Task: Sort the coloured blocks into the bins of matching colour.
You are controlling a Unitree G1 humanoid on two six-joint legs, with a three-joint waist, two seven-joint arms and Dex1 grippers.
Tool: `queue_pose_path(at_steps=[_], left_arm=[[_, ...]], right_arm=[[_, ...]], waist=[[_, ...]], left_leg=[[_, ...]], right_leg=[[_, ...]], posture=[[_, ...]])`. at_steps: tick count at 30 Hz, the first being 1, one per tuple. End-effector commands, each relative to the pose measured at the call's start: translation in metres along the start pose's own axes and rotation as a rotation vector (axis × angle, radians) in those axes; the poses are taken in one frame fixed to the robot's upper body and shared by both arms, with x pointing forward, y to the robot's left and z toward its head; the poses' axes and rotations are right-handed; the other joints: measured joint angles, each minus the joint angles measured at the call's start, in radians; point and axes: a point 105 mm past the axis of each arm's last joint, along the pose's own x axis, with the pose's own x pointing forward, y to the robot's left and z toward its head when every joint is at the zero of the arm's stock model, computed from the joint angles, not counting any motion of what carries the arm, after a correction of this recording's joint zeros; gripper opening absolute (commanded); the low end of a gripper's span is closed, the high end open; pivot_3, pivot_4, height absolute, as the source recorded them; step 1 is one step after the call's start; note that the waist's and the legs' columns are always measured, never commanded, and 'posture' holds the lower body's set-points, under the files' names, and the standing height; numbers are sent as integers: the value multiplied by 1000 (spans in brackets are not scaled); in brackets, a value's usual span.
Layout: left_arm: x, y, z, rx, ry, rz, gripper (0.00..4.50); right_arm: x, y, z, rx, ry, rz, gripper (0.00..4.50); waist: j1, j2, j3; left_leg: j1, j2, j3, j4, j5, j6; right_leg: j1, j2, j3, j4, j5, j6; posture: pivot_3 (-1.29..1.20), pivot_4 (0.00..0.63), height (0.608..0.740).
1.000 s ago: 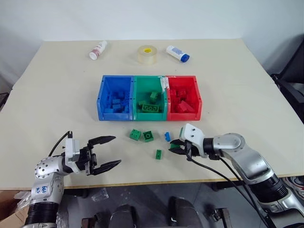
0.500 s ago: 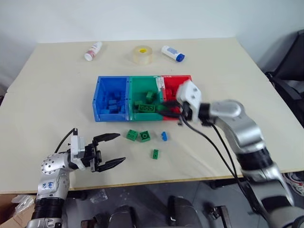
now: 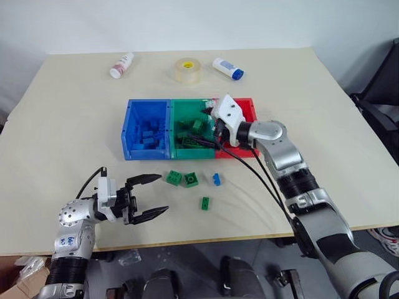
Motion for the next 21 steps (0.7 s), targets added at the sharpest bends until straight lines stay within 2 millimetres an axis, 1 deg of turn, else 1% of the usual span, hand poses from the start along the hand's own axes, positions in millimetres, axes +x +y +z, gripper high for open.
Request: queue_pose_path(at_steps=[1, 4, 7, 9, 12, 13, 15, 17, 19, 21], left_arm=[[0, 2, 4, 18, -5, -14, 4500], [-1, 6, 4, 14, -2, -17, 4500], [-3, 9, 3, 11, 4, -16, 4500], [-5, 11, 2, 10, 8, -12, 4500], [-7, 13, 1, 10, 13, -7, 4500], [-8, 14, 1, 10, 14, -6, 4500], [-8, 14, 1, 10, 16, -5, 4500], [-9, 15, 1, 9, 17, -4, 4500], [-9, 16, 0, 9, 18, -5, 4500], [-9, 17, 1, 11, 19, -4, 4500]], right_arm=[[-32, 15, 20, -26, -77, 84, 4445], [-65, 34, 16, 12, -70, 144, 4445], [-95, 48, 9, 56, -35, 169, 4445], [-116, 55, -3, 100, 39, 164, 4445], [-151, 64, -27, 155, 181, 129, 4445], [-159, 66, -31, 163, 211, 122, 4445], [-169, 69, -36, 173, 250, 109, 4445], [-172, 68, -36, 182, 255, 95, 4445], [-170, 68, -35, 182, 252, 93, 4445], [-164, 67, -36, 181, 247, 93, 4445]], waist=[[1, 0, 0], [6, 0, 0], [9, 0, 0], [10, 0, 0], [23, 0, 0], [26, 0, 0], [25, 0, 0], [23, -1, 0], [24, -1, 0], [26, -1, 0]], left_leg=[[0, 0, 0, 0, 0, 0], [0, 0, -1, 0, 0, 0], [0, 0, -1, 0, 0, 0], [0, 0, 0, 0, -1, 0], [1, 0, -1, 0, -1, 0], [1, 0, -1, 0, -1, 0], [1, 0, 0, 0, -1, 1], [1, 0, 0, 1, -1, 1], [2, 0, 0, 1, 0, 1], [2, 0, 0, 1, 0, 1]], right_leg=[[0, 0, 0, 0, 0, 0], [0, 0, 0, 0, 0, 0], [0, 0, 0, -1, 0, 0], [0, 0, 0, -1, 0, 0], [0, 0, 0, -1, 0, 0], [1, 0, 0, -2, 0, 0], [1, 0, 0, -6, 0, 0], [1, 0, 1, -6, 0, 0], [1, 0, 1, -6, 0, 0], [1, 0, 1, -5, 0, 0]], posture=[[0, 150, 740], [0, 150, 740], [0, 150, 740], [0, 150, 740], [0, 150, 740], [0, 150, 740], [0, 150, 740], [0, 150, 740], [0, 150, 740], [0, 150, 740]])
